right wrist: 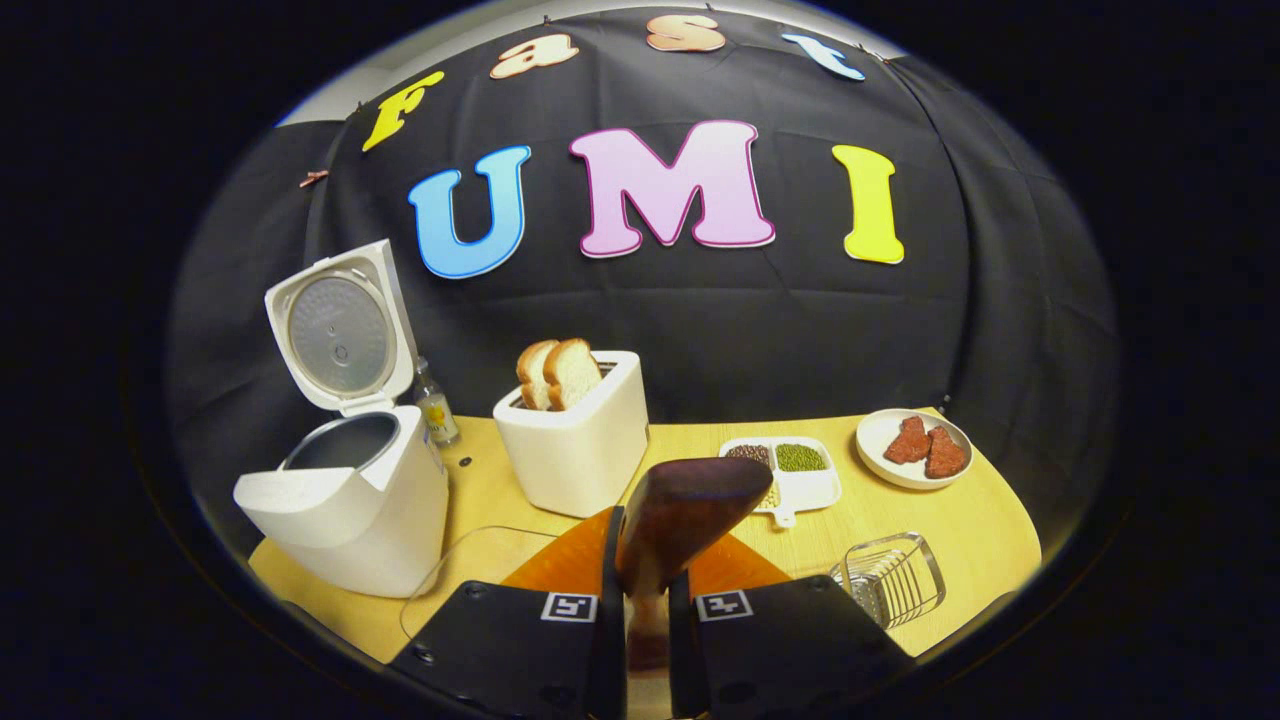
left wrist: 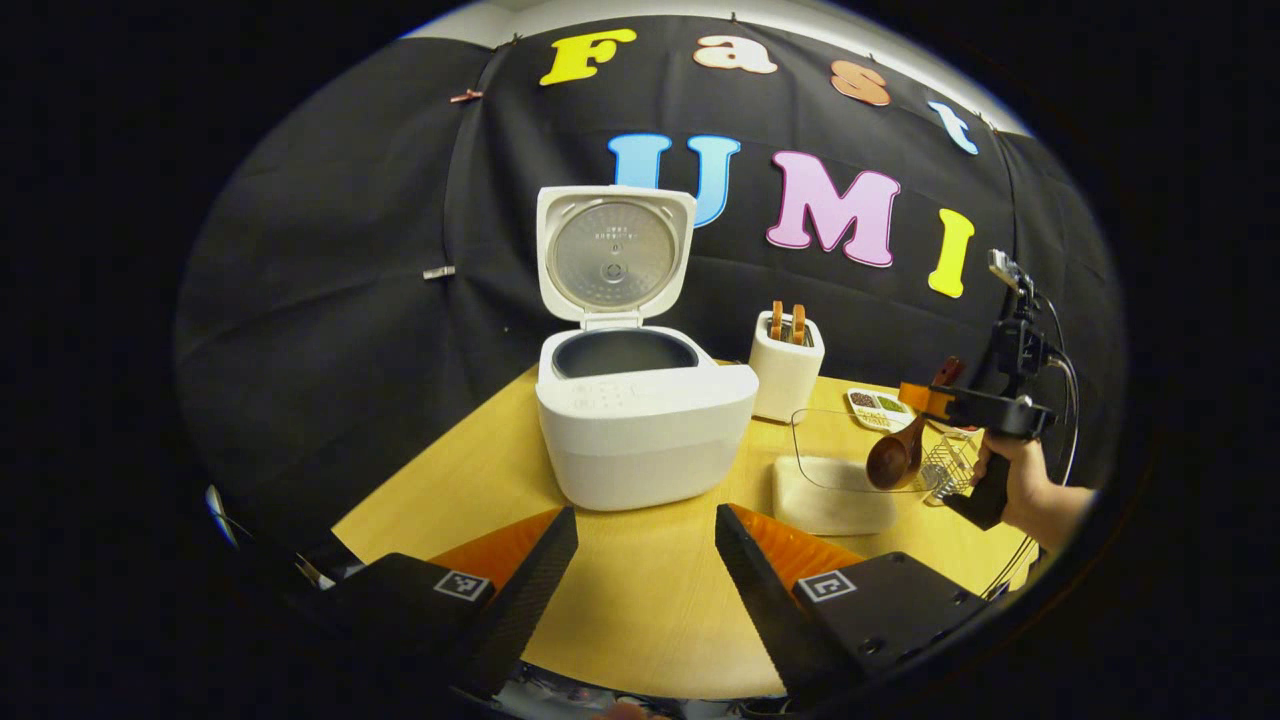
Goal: Close the left gripper, press the button to open the rice cooker; take a wooden spoon from the chopstick holder with the right hand, scoop a spoonful of rice and pour it into the rice cooker, then put the wooden spoon back into the chopstick holder.
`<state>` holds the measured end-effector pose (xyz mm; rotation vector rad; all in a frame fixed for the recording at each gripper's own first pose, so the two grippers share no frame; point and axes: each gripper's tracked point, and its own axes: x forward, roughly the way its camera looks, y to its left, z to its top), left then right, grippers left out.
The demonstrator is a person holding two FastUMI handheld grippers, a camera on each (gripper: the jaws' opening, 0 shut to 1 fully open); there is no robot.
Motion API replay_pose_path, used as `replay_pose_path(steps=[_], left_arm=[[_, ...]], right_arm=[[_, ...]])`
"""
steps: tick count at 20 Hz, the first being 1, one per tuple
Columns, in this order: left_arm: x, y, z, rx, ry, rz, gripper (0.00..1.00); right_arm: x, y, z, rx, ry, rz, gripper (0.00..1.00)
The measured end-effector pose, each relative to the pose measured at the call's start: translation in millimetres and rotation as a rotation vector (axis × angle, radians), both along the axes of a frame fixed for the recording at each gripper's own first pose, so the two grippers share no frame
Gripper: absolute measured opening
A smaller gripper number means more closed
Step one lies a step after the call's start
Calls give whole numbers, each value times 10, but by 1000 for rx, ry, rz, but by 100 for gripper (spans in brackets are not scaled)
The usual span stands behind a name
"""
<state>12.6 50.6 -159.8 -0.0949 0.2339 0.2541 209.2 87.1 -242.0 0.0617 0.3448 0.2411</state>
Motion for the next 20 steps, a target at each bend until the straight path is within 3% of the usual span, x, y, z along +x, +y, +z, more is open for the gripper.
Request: replay_pose_path(steps=[7, 11, 12, 20], left_arm=[[-57, 307, -99, -23, 8, 42, 96], [-131, 397, -145, -48, 19, 57, 96], [-144, 406, -139, -48, 22, 58, 96], [-204, 490, -72, -51, 10, 50, 96]], right_arm=[[-183, 318, -286, 9, 60, 19, 21], [-368, 668, -313, 142, 154, 29, 17], [-374, 703, -300, 166, 169, 13, 21], [-354, 781, -316, 523, 394, -122, 22]])
